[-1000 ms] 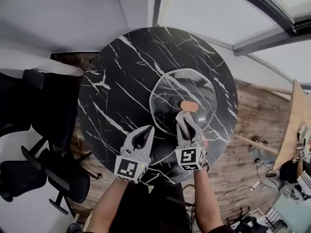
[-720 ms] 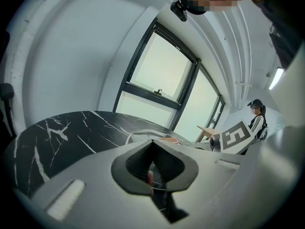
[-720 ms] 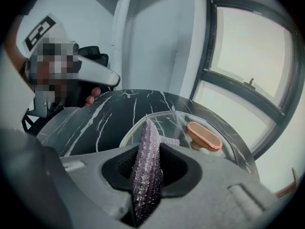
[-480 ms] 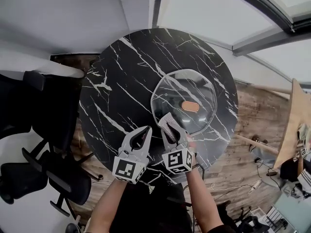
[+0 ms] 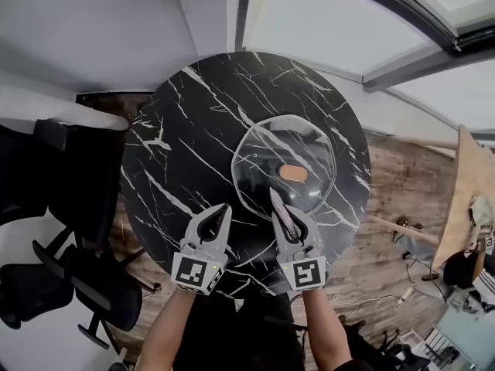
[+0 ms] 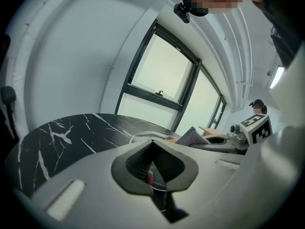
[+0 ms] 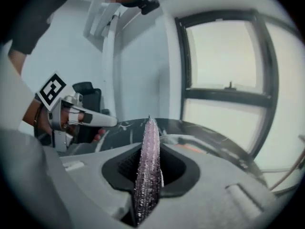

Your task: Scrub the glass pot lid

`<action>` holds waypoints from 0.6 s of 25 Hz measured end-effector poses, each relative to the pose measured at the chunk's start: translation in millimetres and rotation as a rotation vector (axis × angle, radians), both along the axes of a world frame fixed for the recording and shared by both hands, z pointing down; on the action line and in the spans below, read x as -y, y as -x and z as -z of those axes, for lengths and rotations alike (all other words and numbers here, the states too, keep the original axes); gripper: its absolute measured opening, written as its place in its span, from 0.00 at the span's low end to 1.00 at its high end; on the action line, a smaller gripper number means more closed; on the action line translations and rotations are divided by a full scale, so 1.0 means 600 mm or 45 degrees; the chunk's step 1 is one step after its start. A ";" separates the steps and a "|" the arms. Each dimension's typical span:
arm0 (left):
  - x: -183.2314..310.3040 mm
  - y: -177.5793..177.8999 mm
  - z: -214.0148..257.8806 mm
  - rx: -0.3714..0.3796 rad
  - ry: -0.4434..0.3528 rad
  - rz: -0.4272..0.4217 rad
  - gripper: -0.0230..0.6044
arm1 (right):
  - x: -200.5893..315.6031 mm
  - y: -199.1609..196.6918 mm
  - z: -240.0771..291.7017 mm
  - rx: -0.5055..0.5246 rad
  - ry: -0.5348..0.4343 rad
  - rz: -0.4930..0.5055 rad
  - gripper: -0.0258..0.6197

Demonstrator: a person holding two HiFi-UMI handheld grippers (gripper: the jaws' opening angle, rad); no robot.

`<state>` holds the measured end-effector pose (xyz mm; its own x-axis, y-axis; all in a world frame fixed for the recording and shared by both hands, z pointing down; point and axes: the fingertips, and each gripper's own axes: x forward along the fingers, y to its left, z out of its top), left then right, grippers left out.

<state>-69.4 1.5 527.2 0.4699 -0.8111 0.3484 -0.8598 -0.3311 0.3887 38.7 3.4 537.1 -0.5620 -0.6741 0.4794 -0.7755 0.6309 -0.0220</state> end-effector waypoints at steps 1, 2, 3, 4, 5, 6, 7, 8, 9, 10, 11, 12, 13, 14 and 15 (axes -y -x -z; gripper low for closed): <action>0.002 -0.003 -0.002 0.003 -0.005 0.001 0.04 | 0.013 -0.028 0.011 -0.064 -0.058 -0.070 0.16; 0.004 -0.006 -0.004 0.005 -0.011 0.002 0.04 | 0.025 -0.054 0.018 -0.120 -0.099 -0.128 0.16; 0.006 -0.010 -0.004 0.007 -0.016 0.003 0.04 | 0.037 -0.076 0.022 -0.163 -0.124 -0.172 0.16; 0.008 -0.015 -0.002 0.008 -0.020 0.003 0.04 | 0.047 -0.094 0.022 -0.196 -0.136 -0.201 0.16; 0.010 -0.020 0.000 0.010 -0.021 0.003 0.04 | 0.057 -0.107 0.018 -0.220 -0.139 -0.219 0.16; 0.012 -0.024 0.003 0.013 -0.020 0.002 0.04 | 0.067 -0.116 0.012 -0.239 -0.132 -0.229 0.16; 0.015 -0.028 0.008 0.015 -0.017 0.003 0.04 | 0.076 -0.120 0.004 -0.258 -0.114 -0.231 0.16; 0.018 -0.032 0.012 0.017 -0.014 0.005 0.04 | 0.083 -0.121 -0.005 -0.272 -0.097 -0.226 0.16; 0.020 -0.034 0.015 0.018 -0.012 0.006 0.04 | 0.089 -0.119 -0.015 -0.276 -0.095 -0.216 0.16; 0.020 -0.037 0.017 0.019 -0.011 0.008 0.04 | 0.095 -0.115 -0.023 -0.274 -0.107 -0.205 0.16; 0.020 -0.039 0.018 0.019 -0.009 0.009 0.04 | 0.100 -0.111 -0.028 -0.275 -0.123 -0.191 0.16; 0.018 -0.041 0.017 0.020 -0.007 0.009 0.04 | 0.103 -0.106 -0.029 -0.284 -0.138 -0.175 0.16; 0.017 -0.042 0.015 0.021 -0.004 0.009 0.04 | 0.105 -0.100 -0.028 -0.299 -0.147 -0.157 0.16; 0.017 -0.042 0.014 0.023 0.000 0.010 0.04 | 0.106 -0.095 -0.026 -0.319 -0.150 -0.136 0.16; 0.018 -0.042 0.013 0.024 0.005 0.014 0.04 | 0.106 -0.090 -0.027 -0.343 -0.152 -0.114 0.16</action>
